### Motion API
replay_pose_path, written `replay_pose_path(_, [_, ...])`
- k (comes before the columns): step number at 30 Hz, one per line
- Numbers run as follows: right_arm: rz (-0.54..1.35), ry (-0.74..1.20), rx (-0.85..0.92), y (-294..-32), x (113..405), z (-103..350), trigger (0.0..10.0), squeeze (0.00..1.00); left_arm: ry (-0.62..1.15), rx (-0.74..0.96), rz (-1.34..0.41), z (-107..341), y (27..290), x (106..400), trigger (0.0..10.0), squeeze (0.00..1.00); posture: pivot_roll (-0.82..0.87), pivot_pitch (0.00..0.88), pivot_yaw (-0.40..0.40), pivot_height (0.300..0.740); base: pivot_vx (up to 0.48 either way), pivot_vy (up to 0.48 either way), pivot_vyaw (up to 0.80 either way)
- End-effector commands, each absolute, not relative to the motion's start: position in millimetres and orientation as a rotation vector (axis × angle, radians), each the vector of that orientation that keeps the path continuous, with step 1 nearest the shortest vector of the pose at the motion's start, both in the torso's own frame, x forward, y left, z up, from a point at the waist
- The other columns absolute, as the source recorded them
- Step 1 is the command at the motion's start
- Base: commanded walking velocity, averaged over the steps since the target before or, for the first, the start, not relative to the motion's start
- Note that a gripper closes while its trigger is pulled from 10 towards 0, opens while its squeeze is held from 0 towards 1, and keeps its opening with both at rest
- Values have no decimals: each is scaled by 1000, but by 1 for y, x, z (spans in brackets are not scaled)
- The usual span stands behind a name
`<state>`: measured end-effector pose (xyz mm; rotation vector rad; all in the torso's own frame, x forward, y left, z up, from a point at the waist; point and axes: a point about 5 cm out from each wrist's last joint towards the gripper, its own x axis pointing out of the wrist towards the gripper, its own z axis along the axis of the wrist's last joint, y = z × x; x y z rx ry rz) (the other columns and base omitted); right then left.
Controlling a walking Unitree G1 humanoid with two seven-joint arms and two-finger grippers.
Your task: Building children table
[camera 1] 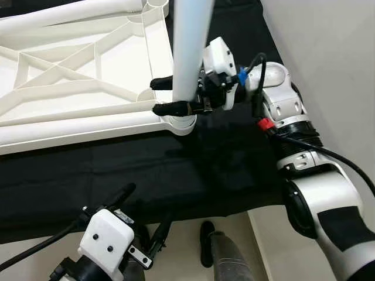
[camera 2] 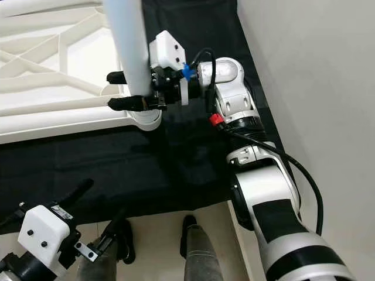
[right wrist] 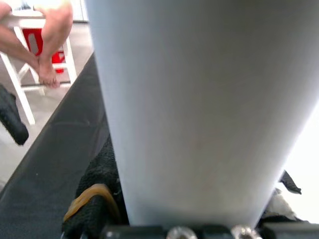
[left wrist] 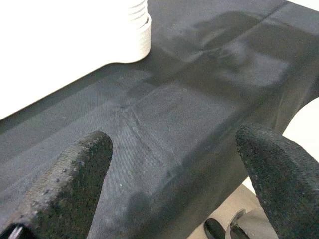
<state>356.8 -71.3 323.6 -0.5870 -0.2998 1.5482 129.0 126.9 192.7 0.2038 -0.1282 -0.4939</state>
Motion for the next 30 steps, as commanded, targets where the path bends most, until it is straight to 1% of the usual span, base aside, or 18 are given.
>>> replay_pose_path(1, [1528, -119, -617, -76, 363, 294, 10000, 0, -104, 195, -498, 187, 126, 127, 10000, 0, 90, 453, -21, 740, 0, 0, 0])
replay_pose_path(7, [1542, -61, -637, -76, 362, 295, 10000, 0, -106, 194, -498, 187, 126, 127, 10000, 0, 90, 453, -21, 740, 0, 0, 0])
replay_pose_path(15, [1504, -4, -597, -75, 365, 297, 10000, 0, -109, 195, -496, 187, 126, 129, 10000, 0, 75, 461, -30, 740, 0, 0, 0])
replay_pose_path(21, [1497, 6, -585, -74, 365, 297, 10000, 0, -110, 195, -495, 187, 126, 129, 10000, 0, 73, 462, -30, 740, 0, 0, 0])
replay_pose_path(30, [1445, 5, -478, -78, 368, 293, 10000, 0, -111, 195, -495, 188, 126, 129, 10000, 0, 74, 464, -29, 740, 0, 0, 0])
